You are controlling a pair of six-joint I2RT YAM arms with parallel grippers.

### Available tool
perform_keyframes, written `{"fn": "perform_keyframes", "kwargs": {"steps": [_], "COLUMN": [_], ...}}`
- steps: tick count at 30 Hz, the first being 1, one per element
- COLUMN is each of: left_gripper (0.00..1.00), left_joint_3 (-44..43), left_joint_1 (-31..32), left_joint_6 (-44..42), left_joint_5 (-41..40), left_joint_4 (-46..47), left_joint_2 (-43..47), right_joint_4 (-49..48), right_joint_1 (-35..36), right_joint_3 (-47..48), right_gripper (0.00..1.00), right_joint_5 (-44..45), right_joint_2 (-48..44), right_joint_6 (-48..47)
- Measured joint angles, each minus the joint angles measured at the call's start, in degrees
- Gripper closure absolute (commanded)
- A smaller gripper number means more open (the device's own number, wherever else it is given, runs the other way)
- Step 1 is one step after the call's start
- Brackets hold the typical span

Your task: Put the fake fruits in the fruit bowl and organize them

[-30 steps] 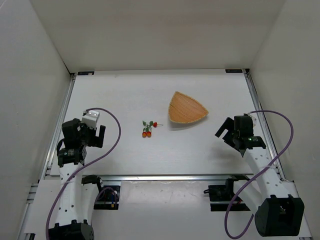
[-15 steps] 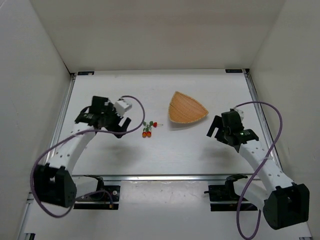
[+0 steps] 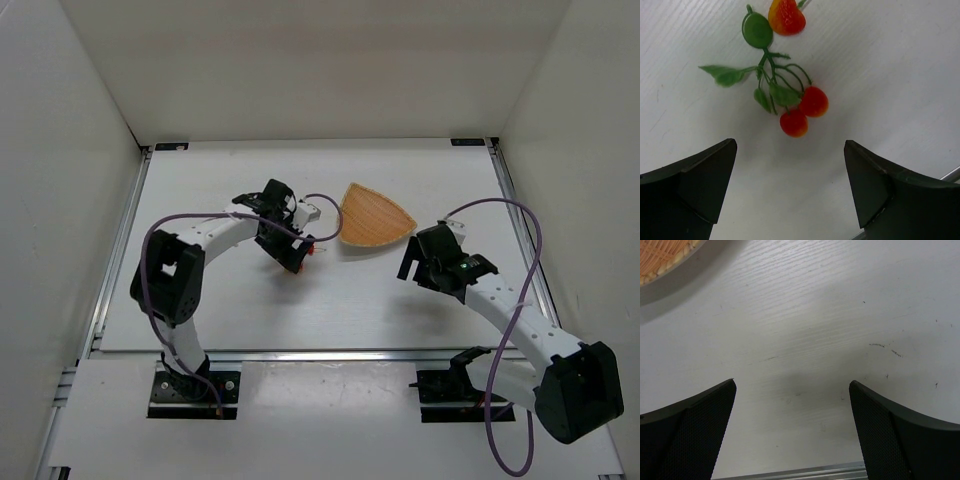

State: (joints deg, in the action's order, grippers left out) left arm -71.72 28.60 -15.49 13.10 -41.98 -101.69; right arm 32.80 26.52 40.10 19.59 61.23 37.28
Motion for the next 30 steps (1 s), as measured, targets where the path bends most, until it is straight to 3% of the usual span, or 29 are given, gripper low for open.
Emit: {"fn": "perform_keyframes", "kwargs": {"steps": [8,12,25,30], "left_gripper": [0.26,0.32,0.38,0.52], "left_joint_3": [-2.6,-2.6,-3.2,-3.8], "left_joint_1": [0.8,1.0,1.9,2.2], "left_joint_6": [0.9,0.0,-1.4,-1.4], "left_joint_5": [0.0,0.0,-0.3,-0.6], "left_joint_4": [0.4,0.4,0.5,0.4], "left_joint_2": [-4.8,-4.8,-8.6,-9.3], "right_joint_4": [0.7,0.8,1.9,2.0], "right_joint_1": [0.6,0.6,0.6,0.6], "right_joint_3": [0.0,0.0,0.0,0.5], "right_gripper": [0.02,0.02,0.02,0.02], "right_joint_5": [2.1,3.1,4.4,4.9], "right_joint_2": [-0.2,-0.7,-0.8,-0.8], "right_joint_6": [0.9,1.2,1.1,1.1]}}
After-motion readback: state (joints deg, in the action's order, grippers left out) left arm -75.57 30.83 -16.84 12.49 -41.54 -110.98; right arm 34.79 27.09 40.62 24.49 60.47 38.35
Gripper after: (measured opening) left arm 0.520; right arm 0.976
